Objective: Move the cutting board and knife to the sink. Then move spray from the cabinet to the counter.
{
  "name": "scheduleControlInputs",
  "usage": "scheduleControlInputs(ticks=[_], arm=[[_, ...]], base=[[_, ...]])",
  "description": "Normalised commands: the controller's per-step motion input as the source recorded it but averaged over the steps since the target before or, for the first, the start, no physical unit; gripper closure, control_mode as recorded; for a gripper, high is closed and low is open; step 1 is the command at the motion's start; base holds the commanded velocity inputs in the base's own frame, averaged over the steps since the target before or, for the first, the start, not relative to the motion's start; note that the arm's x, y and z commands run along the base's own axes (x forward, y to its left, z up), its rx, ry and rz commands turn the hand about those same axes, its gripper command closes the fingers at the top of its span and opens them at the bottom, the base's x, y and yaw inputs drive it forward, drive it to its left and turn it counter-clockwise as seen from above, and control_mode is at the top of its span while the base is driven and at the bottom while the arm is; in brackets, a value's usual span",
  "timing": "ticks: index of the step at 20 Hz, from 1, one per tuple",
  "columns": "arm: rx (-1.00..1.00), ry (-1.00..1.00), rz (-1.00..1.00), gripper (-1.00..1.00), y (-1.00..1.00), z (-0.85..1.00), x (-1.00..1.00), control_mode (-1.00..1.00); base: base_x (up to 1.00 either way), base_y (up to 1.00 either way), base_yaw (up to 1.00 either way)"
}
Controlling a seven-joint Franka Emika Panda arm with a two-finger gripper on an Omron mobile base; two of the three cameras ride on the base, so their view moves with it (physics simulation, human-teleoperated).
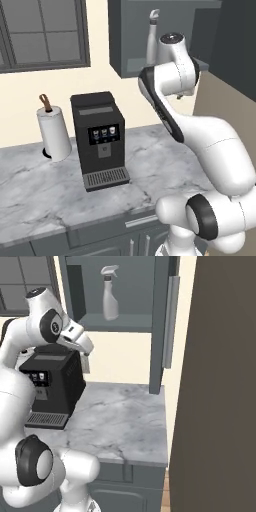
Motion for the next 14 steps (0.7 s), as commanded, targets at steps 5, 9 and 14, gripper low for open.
scheduleControlInputs(ticks=[5, 9, 14], arm=[[-0.04, -0.47, 0.01, -1.00, -0.07, 1.00, -0.06, -1.00], [0.00, -0.34, 0.06, -1.00, 0.00, 1.00, 0.00, -1.00], [-0.04, -0.52, 0.22, -1.00, -0.01, 0.75, 0.00, -1.00]], base=[[0.00, 0.00, 0.00], [0.00, 0.00, 0.00], [0.00, 0.00, 0.00]])
